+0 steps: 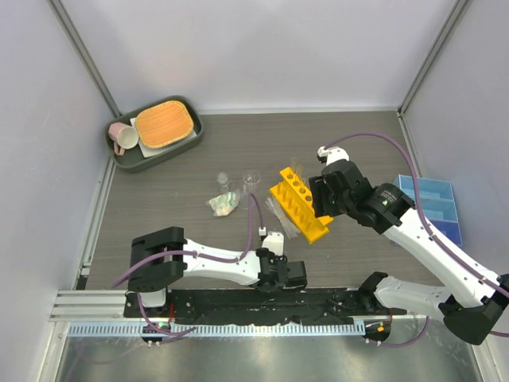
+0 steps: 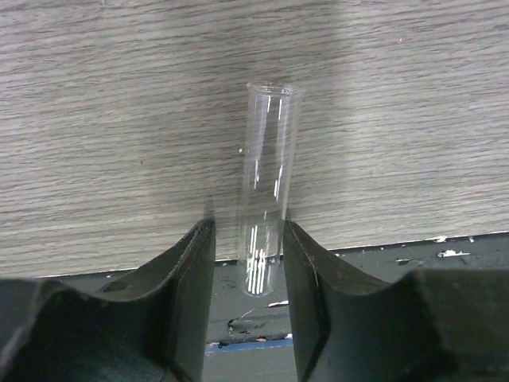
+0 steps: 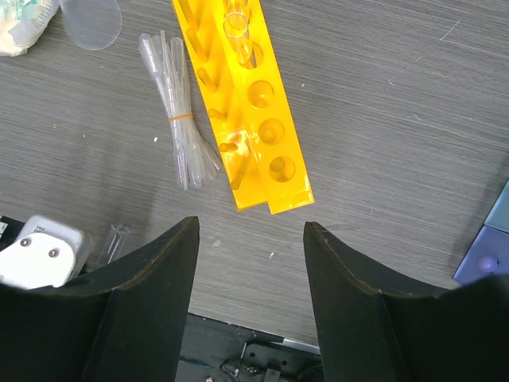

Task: Organize the chemistry lab equipment

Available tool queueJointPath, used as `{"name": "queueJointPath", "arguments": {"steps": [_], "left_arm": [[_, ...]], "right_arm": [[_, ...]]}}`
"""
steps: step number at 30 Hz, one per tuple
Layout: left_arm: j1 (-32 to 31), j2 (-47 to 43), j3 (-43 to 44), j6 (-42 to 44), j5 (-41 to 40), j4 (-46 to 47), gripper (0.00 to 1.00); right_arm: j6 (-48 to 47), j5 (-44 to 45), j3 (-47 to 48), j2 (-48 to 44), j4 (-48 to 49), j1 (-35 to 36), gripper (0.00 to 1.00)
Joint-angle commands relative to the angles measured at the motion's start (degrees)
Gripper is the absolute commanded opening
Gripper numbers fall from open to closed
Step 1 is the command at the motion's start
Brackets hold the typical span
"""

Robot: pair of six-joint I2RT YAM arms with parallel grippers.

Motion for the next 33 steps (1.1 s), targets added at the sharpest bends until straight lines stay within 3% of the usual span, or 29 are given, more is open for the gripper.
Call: {"name": "queueJointPath", "arguments": {"steps": [1, 4, 9, 14, 19, 25, 30, 33], "left_arm": [[-0.5, 2.03, -2.63, -1.34, 0.25, 3.36, 0.35], [-0.59, 1.15, -3.69, -0.37, 0.6, 2.75, 0.16], [-0.5, 0.62, -3.08, 5.07, -0.1, -1.73, 0.01], [-0.5, -4.55, -3.6, 12.62, -1.07, -3.06, 0.0], [0.72, -13.17, -4.22, 26.42, 3.06, -0.42, 0.0], [4.84, -29.13, -8.96, 38.37, 14.65, 7.83, 0.0], [9.07, -41.11, -13.7, 43.13, 24.39, 12.14, 0.02], [10.3, -46.74, -15.03, 45.24, 29.24, 14.26, 0.03]], "right_arm": [[-0.07, -0.05, -0.07, -0.66, 1.48, 0.32, 0.6], [-0.07, 0.13, 0.28, -0.04, 1.48, 0.32, 0.6], [0.19, -0.4, 0.37, 1.01, 1.74, 0.41, 0.6], [0.2, -1.98, 1.16, 1.45, 2.0, 0.41, 0.6], [0.54, -4.61, 1.16, 1.01, 2.0, 0.41, 0.6], [0.81, -11.02, 0.19, -1.88, 2.44, 0.32, 0.6], [1.16, -17.09, 1.42, -3.82, 2.0, 0.23, 0.6], [0.9, -26.74, 2.74, -4.44, 1.39, 0.32, 0.6]]}}
